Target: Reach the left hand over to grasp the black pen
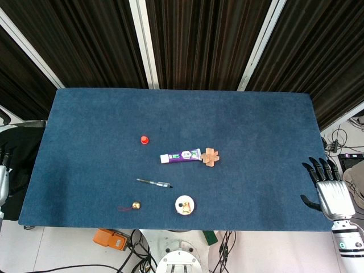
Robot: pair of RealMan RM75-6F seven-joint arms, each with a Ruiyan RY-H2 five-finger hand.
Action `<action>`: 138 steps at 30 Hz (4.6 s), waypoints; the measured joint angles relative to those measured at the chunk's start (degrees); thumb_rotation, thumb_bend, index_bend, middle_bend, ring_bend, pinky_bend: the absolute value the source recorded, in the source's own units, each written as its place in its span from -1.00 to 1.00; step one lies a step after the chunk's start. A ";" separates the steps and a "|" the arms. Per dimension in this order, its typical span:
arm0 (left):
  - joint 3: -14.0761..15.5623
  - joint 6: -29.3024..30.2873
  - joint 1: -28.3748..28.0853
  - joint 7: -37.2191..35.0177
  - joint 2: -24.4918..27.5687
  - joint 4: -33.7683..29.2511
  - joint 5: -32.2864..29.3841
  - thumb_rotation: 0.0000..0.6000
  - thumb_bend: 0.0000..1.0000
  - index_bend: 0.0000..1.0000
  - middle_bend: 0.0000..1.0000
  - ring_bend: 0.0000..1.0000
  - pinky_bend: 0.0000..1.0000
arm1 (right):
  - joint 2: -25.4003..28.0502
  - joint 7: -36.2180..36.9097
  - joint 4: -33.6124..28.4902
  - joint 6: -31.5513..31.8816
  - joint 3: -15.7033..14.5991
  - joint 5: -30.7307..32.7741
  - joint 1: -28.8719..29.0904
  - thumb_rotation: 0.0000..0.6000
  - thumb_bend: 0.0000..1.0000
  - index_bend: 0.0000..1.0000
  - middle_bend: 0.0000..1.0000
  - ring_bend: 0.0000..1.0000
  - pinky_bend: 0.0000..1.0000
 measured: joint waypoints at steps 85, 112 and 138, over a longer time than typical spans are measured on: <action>2.36 -20.06 -22.15 10.29 -33.22 2.91 2.71 1.00 -0.39 -0.16 -0.90 -1.00 -0.75 | 1.26 1.11 -0.50 -2.27 -0.50 0.70 0.60 1.00 -0.28 -0.59 -0.76 -0.93 -0.89; 2.21 -22.47 -25.06 12.40 -37.70 6.39 0.24 1.00 -0.11 0.03 -0.84 -1.00 -0.75 | 1.32 1.21 -0.51 -2.35 -0.52 0.76 0.65 1.00 -0.28 -0.59 -0.76 -0.93 -0.89; -0.72 -19.52 -25.59 10.82 -22.67 -5.19 2.03 1.00 0.11 0.07 -0.83 -1.00 -0.75 | 1.37 1.32 -0.76 -2.30 -0.51 0.91 0.59 1.00 -0.28 -0.59 -0.76 -0.93 -0.89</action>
